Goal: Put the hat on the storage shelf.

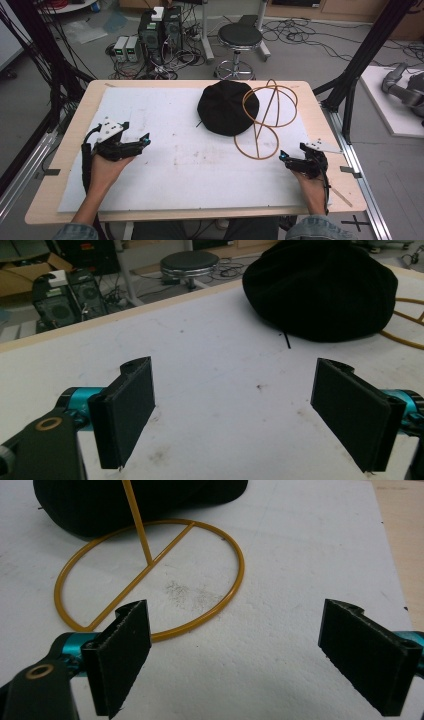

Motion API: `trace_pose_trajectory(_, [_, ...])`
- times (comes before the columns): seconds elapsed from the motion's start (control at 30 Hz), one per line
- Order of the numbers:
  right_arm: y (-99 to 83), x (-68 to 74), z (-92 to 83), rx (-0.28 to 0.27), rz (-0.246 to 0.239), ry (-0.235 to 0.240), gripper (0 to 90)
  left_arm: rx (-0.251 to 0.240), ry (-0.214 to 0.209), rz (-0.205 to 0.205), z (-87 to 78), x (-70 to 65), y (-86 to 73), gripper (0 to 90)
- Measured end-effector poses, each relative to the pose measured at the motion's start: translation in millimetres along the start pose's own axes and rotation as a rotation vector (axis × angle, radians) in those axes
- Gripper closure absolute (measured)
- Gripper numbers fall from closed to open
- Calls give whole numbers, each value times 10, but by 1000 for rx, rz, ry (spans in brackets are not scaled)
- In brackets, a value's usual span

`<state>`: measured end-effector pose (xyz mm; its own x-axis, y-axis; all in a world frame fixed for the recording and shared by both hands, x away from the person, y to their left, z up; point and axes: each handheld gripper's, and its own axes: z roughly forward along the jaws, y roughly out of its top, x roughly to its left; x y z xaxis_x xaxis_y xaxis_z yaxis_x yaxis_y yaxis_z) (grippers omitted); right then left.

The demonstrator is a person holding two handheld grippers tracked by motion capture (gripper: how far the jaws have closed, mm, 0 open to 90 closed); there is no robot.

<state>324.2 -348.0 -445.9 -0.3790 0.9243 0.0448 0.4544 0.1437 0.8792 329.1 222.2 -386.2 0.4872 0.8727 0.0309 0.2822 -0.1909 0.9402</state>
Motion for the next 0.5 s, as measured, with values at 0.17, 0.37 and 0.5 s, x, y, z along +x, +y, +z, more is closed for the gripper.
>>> trace_pose_trajectory(0.17, [0,11,7,-4,-2,7,134,-3,-36,14,198,-99,115,180])
trace_pose_trajectory(0.37, [4,4,-6,-10,0,11,134,4,-78,41,417,-209,225,194])
trace_pose_trajectory(0.5, [3,3,-10,-14,-3,12,134,5,-95,47,551,-248,288,199])
